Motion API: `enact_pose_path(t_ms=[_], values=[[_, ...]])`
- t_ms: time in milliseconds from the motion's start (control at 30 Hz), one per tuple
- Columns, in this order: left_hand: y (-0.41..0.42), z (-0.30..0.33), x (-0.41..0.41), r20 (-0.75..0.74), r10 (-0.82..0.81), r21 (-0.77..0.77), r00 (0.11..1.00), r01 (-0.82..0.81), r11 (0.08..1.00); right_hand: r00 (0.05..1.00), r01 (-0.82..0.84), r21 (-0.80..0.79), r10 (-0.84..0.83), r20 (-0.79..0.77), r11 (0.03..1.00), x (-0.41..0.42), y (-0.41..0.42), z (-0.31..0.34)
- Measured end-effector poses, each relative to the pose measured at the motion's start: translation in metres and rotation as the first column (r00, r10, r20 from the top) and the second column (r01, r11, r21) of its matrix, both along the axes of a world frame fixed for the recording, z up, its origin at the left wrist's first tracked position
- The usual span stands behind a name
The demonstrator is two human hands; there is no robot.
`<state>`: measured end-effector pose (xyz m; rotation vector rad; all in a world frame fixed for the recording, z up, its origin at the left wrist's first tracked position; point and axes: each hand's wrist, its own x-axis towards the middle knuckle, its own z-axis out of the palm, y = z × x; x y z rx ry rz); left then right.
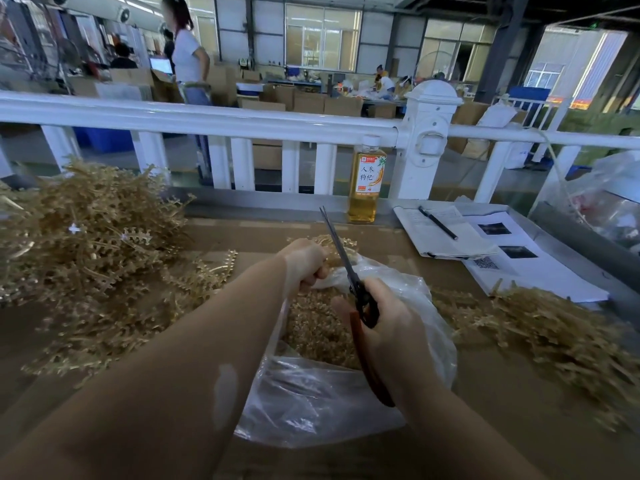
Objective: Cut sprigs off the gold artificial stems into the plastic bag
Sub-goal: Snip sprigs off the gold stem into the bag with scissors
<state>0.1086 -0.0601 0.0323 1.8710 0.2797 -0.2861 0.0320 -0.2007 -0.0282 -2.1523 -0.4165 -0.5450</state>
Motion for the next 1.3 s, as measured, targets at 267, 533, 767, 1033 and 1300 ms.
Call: enact_pose_path(t_ms=[267, 533, 767, 1033, 1300], values=[[0.027, -0.030, -0.028, 0.472, 0.210, 0.175, 0.856, -0.325, 0.930, 0.999, 0.042, -0.036, -0.042, -0.025, 0.998, -0.005, 0.004, -0.001], [0.068, -0.052, -0.039, 0.435, 0.152, 0.623, 0.887, -0.419, 0.661, 0.992, 0.064, -0.348, -0.097, -0.078, 0.935, -0.010, 0.002, 0.001], [0.076, -0.054, -0.043, 0.141, 0.180, 0.768, 0.974, -0.222, 0.600, 0.985, 0.035, -0.408, -0.100, -0.141, 0.912, -0.013, -0.001, -0.001], [0.086, -0.056, -0.041, 0.187, 0.275, 0.749, 0.943, -0.318, 0.581, 0.984, 0.029, -0.374, -0.093, -0.155, 0.927, -0.012, -0.001, -0.002], [0.089, -0.060, -0.037, 0.285, 0.255, 0.677, 0.924, -0.382, 0.629, 0.983, 0.029, -0.350, -0.090, -0.158, 0.936, -0.012, -0.001, -0.002]])
